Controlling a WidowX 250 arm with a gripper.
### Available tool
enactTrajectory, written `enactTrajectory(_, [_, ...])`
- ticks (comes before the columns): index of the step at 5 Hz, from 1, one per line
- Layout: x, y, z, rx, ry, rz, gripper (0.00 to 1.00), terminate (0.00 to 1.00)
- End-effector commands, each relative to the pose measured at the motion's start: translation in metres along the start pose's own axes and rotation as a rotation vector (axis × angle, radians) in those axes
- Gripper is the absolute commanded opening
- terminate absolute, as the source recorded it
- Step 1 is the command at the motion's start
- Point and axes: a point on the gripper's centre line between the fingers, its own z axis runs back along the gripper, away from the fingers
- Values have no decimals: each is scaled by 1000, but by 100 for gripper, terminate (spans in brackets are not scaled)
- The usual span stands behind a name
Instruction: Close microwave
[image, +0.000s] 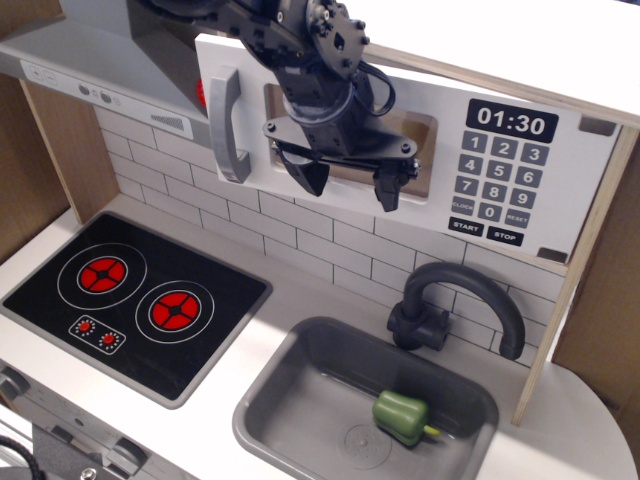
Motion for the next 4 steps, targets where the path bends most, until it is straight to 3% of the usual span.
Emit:
enactTrajectory(1, [28, 1, 12, -12, -59, 16, 100, 0])
enactTrajectory(4, [46, 4, 5, 3, -81, 41, 100, 0])
